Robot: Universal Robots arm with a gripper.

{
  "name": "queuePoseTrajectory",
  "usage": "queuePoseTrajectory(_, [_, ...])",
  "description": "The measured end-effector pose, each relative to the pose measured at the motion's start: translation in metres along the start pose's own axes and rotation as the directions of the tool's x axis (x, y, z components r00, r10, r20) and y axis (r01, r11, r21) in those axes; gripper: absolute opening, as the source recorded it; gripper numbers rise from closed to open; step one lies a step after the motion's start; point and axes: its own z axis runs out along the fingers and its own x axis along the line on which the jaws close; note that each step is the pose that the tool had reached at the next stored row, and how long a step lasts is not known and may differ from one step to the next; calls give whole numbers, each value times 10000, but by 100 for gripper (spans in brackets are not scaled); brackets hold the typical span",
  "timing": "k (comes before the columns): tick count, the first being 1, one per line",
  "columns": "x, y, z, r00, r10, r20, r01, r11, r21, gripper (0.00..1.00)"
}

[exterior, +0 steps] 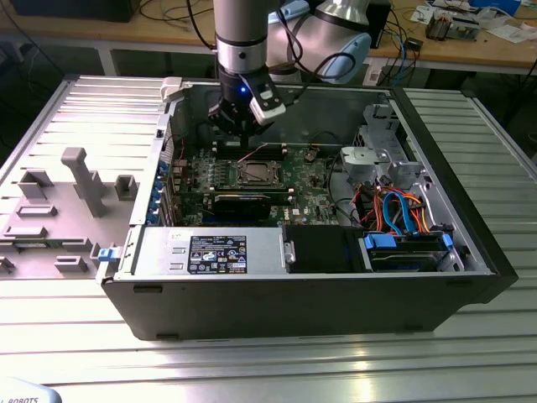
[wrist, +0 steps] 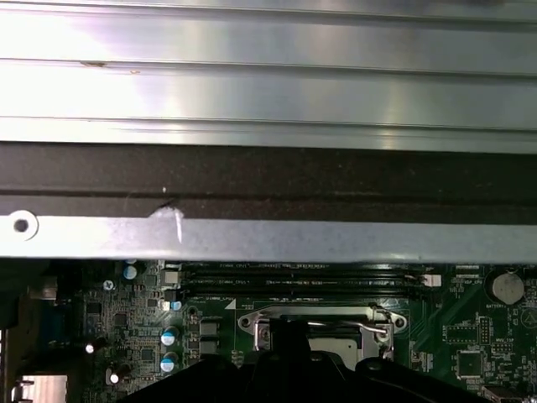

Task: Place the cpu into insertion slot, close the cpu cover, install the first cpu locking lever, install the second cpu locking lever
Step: 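Install the first cpu locking lever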

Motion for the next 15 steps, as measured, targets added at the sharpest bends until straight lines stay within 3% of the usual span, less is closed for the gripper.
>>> queuePoseTrajectory(4, [-31, 22, 14, 10000, -3, -2, 3, 10000, 53, 11])
queuePoseTrajectory(15, [-142, 86, 61, 10000, 9, -6, -9, 9999, 106, 11])
